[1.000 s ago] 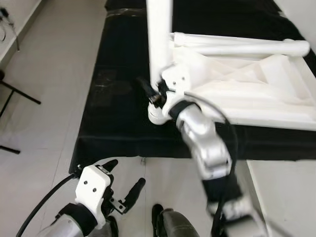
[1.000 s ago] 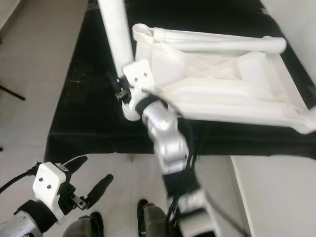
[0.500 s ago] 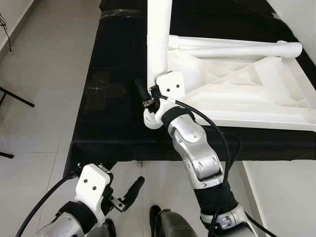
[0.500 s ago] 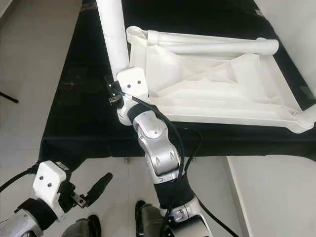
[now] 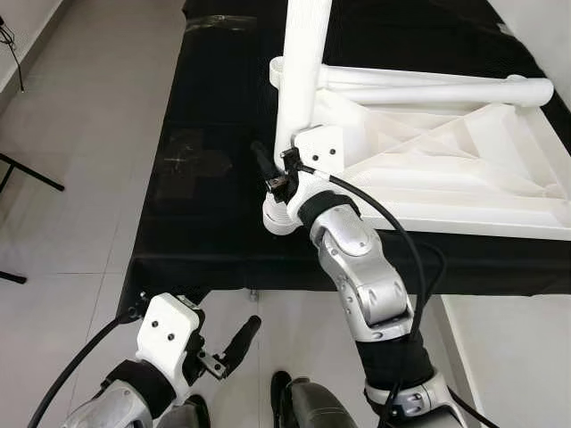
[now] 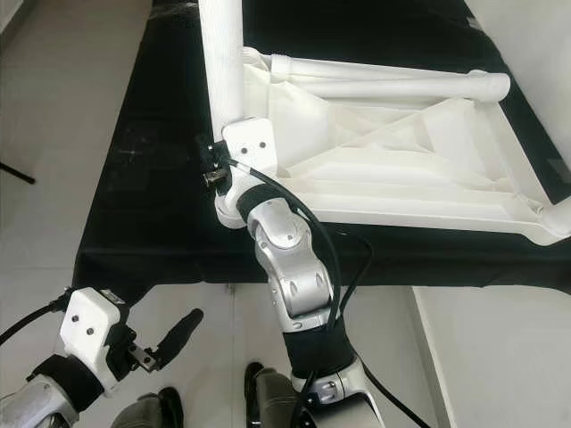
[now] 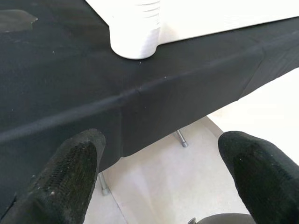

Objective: Building children table

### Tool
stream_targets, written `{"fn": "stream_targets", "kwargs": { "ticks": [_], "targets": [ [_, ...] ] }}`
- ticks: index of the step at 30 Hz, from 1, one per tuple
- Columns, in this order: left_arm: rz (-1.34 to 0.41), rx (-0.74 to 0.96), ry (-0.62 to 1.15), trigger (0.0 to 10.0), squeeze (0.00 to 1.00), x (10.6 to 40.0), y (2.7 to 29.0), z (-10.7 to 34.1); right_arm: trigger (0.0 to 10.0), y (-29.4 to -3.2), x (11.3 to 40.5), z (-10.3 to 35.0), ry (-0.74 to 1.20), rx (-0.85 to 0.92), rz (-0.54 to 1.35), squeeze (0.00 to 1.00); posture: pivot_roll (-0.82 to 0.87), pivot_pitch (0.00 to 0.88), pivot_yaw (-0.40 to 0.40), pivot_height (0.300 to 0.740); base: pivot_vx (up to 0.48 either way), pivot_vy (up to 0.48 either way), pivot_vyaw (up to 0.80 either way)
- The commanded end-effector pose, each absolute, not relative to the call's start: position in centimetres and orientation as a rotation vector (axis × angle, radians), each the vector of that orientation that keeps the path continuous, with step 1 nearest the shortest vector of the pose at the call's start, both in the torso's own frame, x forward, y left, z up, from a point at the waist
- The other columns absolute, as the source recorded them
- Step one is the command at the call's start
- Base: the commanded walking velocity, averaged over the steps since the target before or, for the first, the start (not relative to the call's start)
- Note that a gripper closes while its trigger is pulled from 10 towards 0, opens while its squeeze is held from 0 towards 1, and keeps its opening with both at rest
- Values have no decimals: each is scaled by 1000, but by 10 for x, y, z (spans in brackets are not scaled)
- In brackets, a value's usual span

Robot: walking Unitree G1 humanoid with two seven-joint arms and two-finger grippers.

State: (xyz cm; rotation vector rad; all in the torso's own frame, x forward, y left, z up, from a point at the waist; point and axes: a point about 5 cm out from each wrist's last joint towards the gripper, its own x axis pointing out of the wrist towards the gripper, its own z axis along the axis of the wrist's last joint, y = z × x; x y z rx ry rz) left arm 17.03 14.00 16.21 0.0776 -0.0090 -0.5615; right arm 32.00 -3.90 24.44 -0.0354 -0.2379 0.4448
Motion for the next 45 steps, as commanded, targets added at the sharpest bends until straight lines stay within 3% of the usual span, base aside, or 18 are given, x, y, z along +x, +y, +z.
{"fn": "stream_targets", "kwargs": {
  "ticks": [1, 10, 25, 30, 32, 34, 38, 45],
  "targets": [
    [-552, 78, 13, 10000, 0, 170, 141, 156, 10000, -41, 324, 198, -7, -10, 432, 0, -201, 280, -111, 740, 0, 0, 0],
    [-554, 78, 13, 10000, 0, 169, 141, 155, 10000, -44, 321, 197, -5, 37, 441, 0, -198, 277, -110, 740, 0, 0, 0],
    [-404, 95, -132, 10000, 0, 192, 159, 183, 10000, -39, 323, 235, -187, 228, 685, 0, -209, 236, -111, 740, 0, 0, 0],
    [-388, 92, -231, 10000, 0, 205, 162, 209, 10000, -37, 322, 239, -238, 116, 745, 0, -208, 232, -108, 740, 0, 0, 0],
    [-388, 67, -322, 10000, 0, 215, 163, 234, 10000, -33, 319, 238, -273, -25, 816, 0, -208, 230, -109, 740, 0, 0, 0],
    [-388, 67, -322, 10000, 0, 215, 163, 234, 10000, -33, 319, 238, -273, -25, 816, 0, -208, 230, -109, 740, 0, 0, 0],
    [-596, -72, -588, 10000, 0, 228, 147, 311, 10000, -34, 332, 239, -305, -235, 797, 0, -205, 194, -108, 740, 0, 0, 0],
    [-744, -98, -737, 10000, 0, 228, 138, 351, 10000, -31, 342, 252, -347, -248, 771, 0, -201, 170, -107, 740, 0, 0, 0]
  ]
}}
